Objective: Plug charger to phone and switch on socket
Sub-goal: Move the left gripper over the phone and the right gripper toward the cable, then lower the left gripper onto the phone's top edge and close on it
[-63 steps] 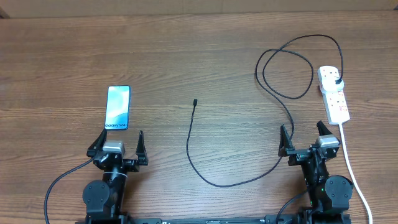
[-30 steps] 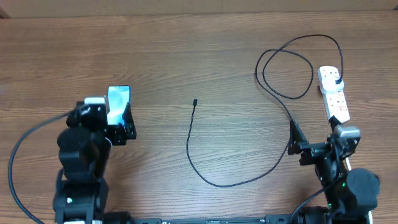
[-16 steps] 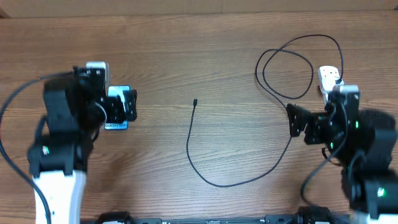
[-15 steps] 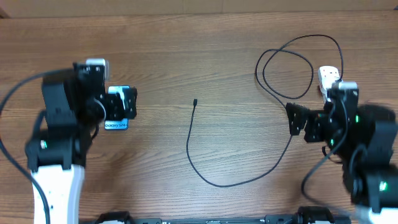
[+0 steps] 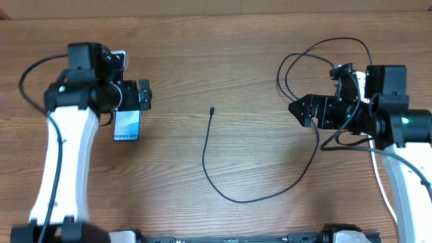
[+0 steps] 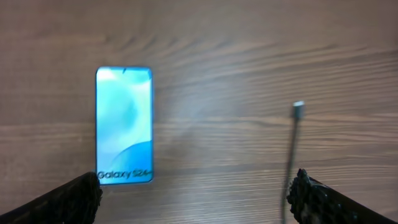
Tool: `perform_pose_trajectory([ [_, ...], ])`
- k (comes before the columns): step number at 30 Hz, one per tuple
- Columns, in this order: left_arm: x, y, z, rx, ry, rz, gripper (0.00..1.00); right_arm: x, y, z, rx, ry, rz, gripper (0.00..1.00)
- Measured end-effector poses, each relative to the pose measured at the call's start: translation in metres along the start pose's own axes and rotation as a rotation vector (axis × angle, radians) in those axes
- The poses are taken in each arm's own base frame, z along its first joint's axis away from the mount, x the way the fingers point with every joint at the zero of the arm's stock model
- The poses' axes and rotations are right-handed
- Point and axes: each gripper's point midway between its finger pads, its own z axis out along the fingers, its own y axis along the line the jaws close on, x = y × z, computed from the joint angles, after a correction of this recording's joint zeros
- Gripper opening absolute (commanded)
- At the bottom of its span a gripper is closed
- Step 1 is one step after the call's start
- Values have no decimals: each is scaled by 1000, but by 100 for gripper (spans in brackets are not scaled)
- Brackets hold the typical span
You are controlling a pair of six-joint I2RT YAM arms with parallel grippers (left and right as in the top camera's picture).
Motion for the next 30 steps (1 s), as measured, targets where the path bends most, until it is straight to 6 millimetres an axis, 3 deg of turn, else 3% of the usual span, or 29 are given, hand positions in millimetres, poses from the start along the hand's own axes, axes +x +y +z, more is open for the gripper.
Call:
perform_pose_trajectory([
  [9, 19, 55, 76, -151, 189, -66, 100, 5, 4, 6, -40, 37, 20, 100],
  [14, 33, 70, 110, -182, 267, -78, 99, 6, 4, 6, -43, 44, 24, 100],
  [23, 59, 83, 151, -212, 385, -80, 100, 10, 4, 6, -42, 57, 31, 100],
  [30, 63, 89, 162, -234, 397, -77, 100, 10, 4, 6, -42, 57, 31, 100],
])
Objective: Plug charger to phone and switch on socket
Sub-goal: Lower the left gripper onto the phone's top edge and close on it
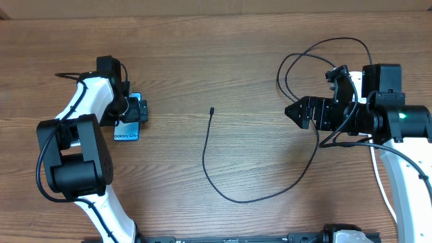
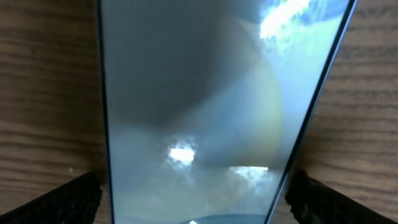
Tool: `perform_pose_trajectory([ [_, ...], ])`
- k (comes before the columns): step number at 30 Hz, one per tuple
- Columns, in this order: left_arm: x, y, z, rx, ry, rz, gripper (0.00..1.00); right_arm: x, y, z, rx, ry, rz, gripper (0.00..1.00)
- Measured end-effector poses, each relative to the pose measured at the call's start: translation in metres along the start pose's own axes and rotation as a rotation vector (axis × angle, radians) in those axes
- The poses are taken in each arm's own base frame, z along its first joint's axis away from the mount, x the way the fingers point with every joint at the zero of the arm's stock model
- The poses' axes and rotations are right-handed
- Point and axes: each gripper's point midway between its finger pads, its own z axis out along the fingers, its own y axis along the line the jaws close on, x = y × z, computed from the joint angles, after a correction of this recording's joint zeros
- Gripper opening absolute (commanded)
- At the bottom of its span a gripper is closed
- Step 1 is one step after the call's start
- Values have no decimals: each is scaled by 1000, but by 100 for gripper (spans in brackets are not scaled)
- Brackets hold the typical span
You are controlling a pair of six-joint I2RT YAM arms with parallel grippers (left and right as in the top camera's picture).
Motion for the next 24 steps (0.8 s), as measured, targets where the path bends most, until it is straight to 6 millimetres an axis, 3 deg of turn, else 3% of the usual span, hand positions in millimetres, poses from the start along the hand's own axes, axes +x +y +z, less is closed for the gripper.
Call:
perform_pose_trajectory([
  [10, -18, 0, 1, -1, -69, -2, 99, 0, 0, 0, 0, 1, 1, 100],
  [24, -23, -5, 3, 25, -63, 2, 84, 1, 0, 0, 0, 5, 3, 100],
])
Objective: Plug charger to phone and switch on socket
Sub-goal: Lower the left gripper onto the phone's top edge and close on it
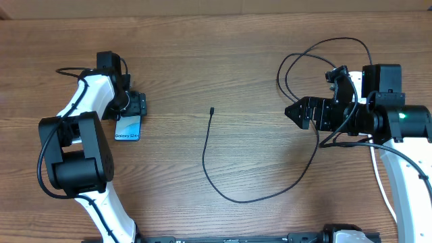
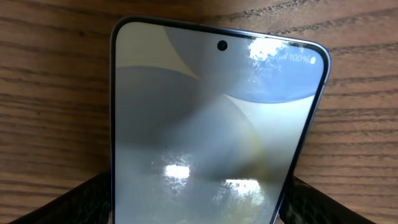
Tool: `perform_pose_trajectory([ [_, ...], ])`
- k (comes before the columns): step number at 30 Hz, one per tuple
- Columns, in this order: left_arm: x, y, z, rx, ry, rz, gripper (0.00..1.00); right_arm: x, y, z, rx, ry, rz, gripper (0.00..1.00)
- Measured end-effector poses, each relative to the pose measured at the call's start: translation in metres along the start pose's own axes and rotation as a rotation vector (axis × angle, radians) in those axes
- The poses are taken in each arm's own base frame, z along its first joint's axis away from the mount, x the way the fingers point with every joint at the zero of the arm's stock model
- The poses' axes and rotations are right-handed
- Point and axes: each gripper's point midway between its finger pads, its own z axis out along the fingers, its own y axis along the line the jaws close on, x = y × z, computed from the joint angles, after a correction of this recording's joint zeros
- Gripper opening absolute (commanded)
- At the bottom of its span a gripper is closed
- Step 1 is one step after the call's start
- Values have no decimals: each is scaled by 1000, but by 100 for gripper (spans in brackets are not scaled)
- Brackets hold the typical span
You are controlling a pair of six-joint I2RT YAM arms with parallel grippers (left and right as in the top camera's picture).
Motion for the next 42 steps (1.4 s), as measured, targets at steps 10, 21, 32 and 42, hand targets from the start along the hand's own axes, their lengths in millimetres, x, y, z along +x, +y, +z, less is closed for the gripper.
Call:
perform_pose_trajectory([
  [10, 2, 0, 0, 0, 13, -17, 84, 0, 0, 0, 0, 1, 0, 100],
  [21, 21, -2, -2, 5, 91, -122, 87, 0, 0, 0, 0, 1, 2, 100],
  [32, 23, -14, 0, -2, 75, -215, 91, 0, 0, 0, 0, 1, 95, 100],
  [42, 30, -65, -1, 11, 56, -21, 91, 0, 0, 0, 1, 1, 161, 100],
])
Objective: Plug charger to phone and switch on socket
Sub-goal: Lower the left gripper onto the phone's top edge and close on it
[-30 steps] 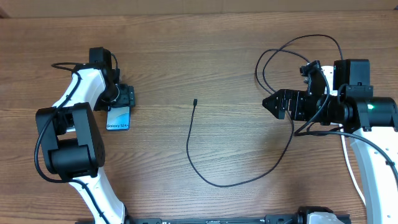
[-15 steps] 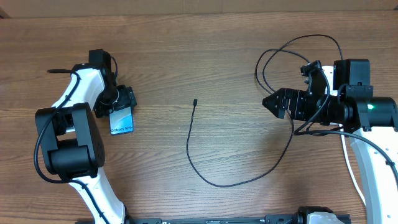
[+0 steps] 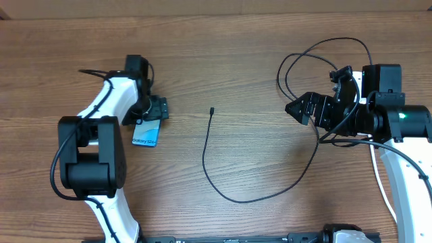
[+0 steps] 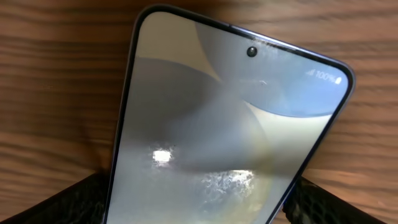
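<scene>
The phone, screen lit and facing up, lies on the wooden table, tilted a little in the left wrist view. My left gripper is shut on it, with a finger against each long edge. Below the gripper the phone's blue lower end shows. The black charger cable curves across the middle, its small plug lying free to the right of the phone. My right gripper hovers open at the right, holding nothing. No socket is in view.
Loops of black arm wiring arch behind the right arm. The charger cable runs on under the right arm. Bare wood lies between the phone and the plug.
My left gripper and the phone have moved to the right and slightly nearer, toward the plug; the phone now sits tilted. The right gripper has turned a little. The cable lies unchanged.
At first my left gripper was open above the phone. Then it was low, with its fingers on either side of the phone, and after that nearer the phone's top end. Now the phone has moved right with the gripper. The cable and right arm stayed put.
</scene>
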Tool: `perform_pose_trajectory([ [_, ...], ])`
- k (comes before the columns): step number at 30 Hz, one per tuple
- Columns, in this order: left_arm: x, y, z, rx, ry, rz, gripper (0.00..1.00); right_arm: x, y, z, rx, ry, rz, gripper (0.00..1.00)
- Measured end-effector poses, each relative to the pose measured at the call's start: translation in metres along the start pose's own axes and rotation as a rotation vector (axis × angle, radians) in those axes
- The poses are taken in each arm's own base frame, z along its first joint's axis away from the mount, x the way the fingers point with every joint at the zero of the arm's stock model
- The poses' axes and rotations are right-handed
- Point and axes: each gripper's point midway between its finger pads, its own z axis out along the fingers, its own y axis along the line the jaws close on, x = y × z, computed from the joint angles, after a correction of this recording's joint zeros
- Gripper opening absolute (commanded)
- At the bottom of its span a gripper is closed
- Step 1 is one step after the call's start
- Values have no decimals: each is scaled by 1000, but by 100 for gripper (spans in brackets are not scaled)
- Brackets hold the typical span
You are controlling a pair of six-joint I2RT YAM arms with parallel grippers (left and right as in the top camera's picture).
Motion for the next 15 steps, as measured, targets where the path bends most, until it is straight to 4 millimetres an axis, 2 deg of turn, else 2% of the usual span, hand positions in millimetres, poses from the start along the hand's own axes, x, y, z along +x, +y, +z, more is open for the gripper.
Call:
perform_pose_trajectory([
  [5, 2, -9, 0, 1, -1, 31, 89, 0, -1, 1, 1, 4, 15, 100],
  [8, 3, -10, 0, 1, 1, 67, 92, 0, -1, 2, 2, 9, 22, 100],
  [15, 9, -11, 0, 4, 24, 264, 91, 4, -6, 8, 10, 43, 48, 100],
])
